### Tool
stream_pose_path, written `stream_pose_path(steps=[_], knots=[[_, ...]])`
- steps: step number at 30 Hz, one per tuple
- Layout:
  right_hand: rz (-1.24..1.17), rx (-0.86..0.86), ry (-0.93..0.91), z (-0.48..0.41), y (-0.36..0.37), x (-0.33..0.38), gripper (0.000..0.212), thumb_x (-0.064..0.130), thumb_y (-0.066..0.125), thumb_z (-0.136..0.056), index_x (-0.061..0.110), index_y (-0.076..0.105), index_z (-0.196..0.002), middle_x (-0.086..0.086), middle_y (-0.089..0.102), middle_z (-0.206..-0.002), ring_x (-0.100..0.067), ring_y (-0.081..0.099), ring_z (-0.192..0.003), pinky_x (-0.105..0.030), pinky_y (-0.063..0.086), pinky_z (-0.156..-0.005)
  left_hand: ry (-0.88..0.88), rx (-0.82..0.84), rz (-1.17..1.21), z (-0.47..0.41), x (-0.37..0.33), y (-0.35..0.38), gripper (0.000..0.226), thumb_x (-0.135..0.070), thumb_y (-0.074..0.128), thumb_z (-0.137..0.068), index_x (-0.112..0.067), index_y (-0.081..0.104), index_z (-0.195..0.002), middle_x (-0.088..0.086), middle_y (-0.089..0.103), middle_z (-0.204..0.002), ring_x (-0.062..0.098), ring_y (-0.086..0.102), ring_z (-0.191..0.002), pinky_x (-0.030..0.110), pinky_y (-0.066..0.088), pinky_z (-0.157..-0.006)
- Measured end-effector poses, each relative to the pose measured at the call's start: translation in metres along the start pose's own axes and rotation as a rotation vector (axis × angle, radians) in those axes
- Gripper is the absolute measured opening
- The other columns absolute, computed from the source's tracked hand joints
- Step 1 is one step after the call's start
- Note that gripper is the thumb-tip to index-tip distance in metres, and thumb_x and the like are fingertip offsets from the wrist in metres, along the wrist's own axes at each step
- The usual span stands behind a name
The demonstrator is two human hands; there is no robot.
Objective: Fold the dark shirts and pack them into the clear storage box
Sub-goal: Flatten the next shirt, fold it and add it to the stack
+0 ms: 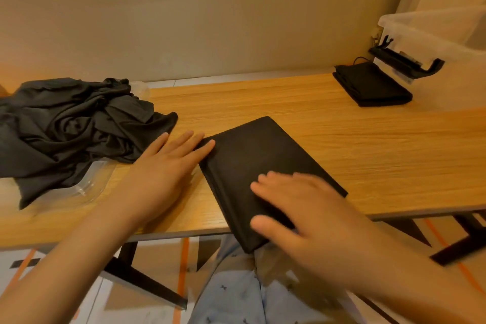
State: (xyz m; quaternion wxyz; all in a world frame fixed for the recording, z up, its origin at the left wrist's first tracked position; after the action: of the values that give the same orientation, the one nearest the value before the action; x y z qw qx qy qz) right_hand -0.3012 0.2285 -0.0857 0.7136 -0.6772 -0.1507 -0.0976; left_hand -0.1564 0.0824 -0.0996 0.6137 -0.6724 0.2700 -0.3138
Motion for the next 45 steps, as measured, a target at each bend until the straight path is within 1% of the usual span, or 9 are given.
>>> stream_pose_path(steps=[5, 11, 19, 23, 29, 37, 40, 43, 45], knots=[[0.023, 0.027, -0.077, -0.032, -0.006, -0.05, 0.054, 0.046, 0.033, -0.1, 0.038, 0.013, -0.15, 0.024, 0.001, -0.156, 0.01, -0.01, -0.141, -0.018, -0.004, -0.117, 0.143, -0.006, 0.408, 0.02, -0.064, -0.004, 0.061, -0.063, 0.004, -0.085, -0.047, -0.005, -0.143, -0.031, -0.011, -0.151, -0.017, -0.014, -0.138, 0.011, -0.011, -0.113], [0.105, 0.065, -0.039, -0.026, 0.017, -0.064, 0.066, 0.064, 0.019, -0.093, 0.041, -0.007, -0.149, 0.024, -0.016, -0.155, 0.012, -0.024, -0.137, -0.013, -0.018, -0.108, 0.244, 0.016, 0.329, 0.022, -0.066, 0.023, 0.064, -0.061, 0.006, -0.093, -0.036, -0.003, -0.151, -0.021, -0.008, -0.158, -0.01, -0.016, -0.141, 0.02, -0.009, -0.117], [0.117, 0.247, -0.096, 0.014, 0.007, -0.065, 0.102, 0.084, 0.048, -0.068, 0.054, -0.018, -0.14, 0.035, -0.035, -0.142, 0.016, -0.04, -0.125, -0.011, -0.035, -0.096, 0.332, 0.076, 0.345, 0.044, -0.044, 0.022, 0.102, -0.082, 0.046, -0.077, -0.037, -0.008, -0.152, -0.024, -0.017, -0.157, -0.003, -0.015, -0.144, 0.024, -0.009, -0.117], [0.281, 0.229, -0.163, 0.008, 0.006, -0.077, 0.109, 0.073, 0.06, -0.073, 0.05, -0.022, -0.141, 0.032, -0.037, -0.144, 0.01, -0.038, -0.13, -0.02, -0.03, -0.106, 0.355, -0.063, 0.146, 0.041, -0.045, 0.021, 0.111, -0.061, 0.068, -0.077, -0.025, -0.002, -0.155, -0.008, -0.004, -0.162, 0.007, -0.004, -0.148, 0.03, 0.0, -0.118], [0.315, -0.08, -0.283, 0.005, 0.02, -0.085, 0.084, 0.048, 0.057, -0.08, 0.03, 0.02, -0.152, 0.004, 0.026, -0.157, -0.012, 0.015, -0.147, -0.038, 0.012, -0.117, 0.431, -0.158, -0.003, 0.038, -0.059, 0.027, 0.095, -0.022, 0.077, -0.079, -0.017, 0.019, -0.154, 0.003, 0.018, -0.161, 0.018, 0.015, -0.148, 0.039, 0.017, -0.117], [0.335, -0.149, -0.421, 0.012, 0.019, -0.078, 0.061, 0.035, 0.051, -0.088, 0.03, 0.034, -0.147, 0.005, 0.039, -0.151, -0.014, 0.027, -0.143, -0.041, 0.017, -0.115, 0.462, -0.139, 0.213, 0.046, -0.057, 0.017, 0.055, -0.025, 0.042, -0.095, -0.028, 0.031, -0.149, -0.007, 0.031, -0.156, 0.009, 0.021, -0.146, 0.031, 0.016, -0.118], [0.094, -0.18, -0.375, 0.012, 0.008, -0.079, 0.048, 0.032, 0.045, -0.092, 0.035, 0.044, -0.14, 0.016, 0.047, -0.144, -0.003, 0.032, -0.139, -0.034, 0.016, -0.117, 0.405, -0.094, 0.305, 0.041, -0.047, 0.032, 0.053, -0.024, 0.043, -0.095, -0.034, 0.037, -0.146, -0.015, 0.032, -0.154, 0.002, 0.021, -0.145, 0.028, 0.016, -0.119], [-0.317, -0.135, -0.242, 0.012, -0.005, -0.079, 0.042, 0.024, 0.056, -0.094, 0.048, 0.054, -0.129, 0.029, 0.05, -0.136, 0.007, 0.035, -0.134, -0.021, 0.019, -0.117, 0.453, 0.052, 0.496, 0.05, -0.037, 0.049, 0.044, -0.03, 0.045, -0.097, -0.057, 0.045, -0.132, -0.049, 0.029, -0.136, -0.012, 0.013, -0.141, 0.037, 0.018, -0.121], [-0.578, -0.133, -0.16, 0.014, -0.021, -0.071, 0.039, 0.022, 0.057, -0.09, 0.05, 0.062, -0.117, 0.029, 0.059, -0.124, 0.008, 0.043, -0.127, -0.009, 0.03, -0.105, 0.306, -0.025, 0.697, 0.048, -0.037, 0.018, 0.043, -0.024, 0.05, -0.092, -0.053, 0.058, -0.123, -0.042, 0.049, -0.126, -0.007, 0.036, -0.134, 0.024, 0.037, -0.11]])
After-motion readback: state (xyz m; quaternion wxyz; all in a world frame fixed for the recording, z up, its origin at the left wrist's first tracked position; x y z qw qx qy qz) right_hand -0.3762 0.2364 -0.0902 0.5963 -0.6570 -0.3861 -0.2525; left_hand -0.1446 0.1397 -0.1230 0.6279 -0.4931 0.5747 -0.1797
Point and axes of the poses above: each hand's wrist, its own z-axis away from the middle knuckle, its own y-axis out of the palm, x = y × z, the point moved 6 cm from there along -z, towards the middle knuckle
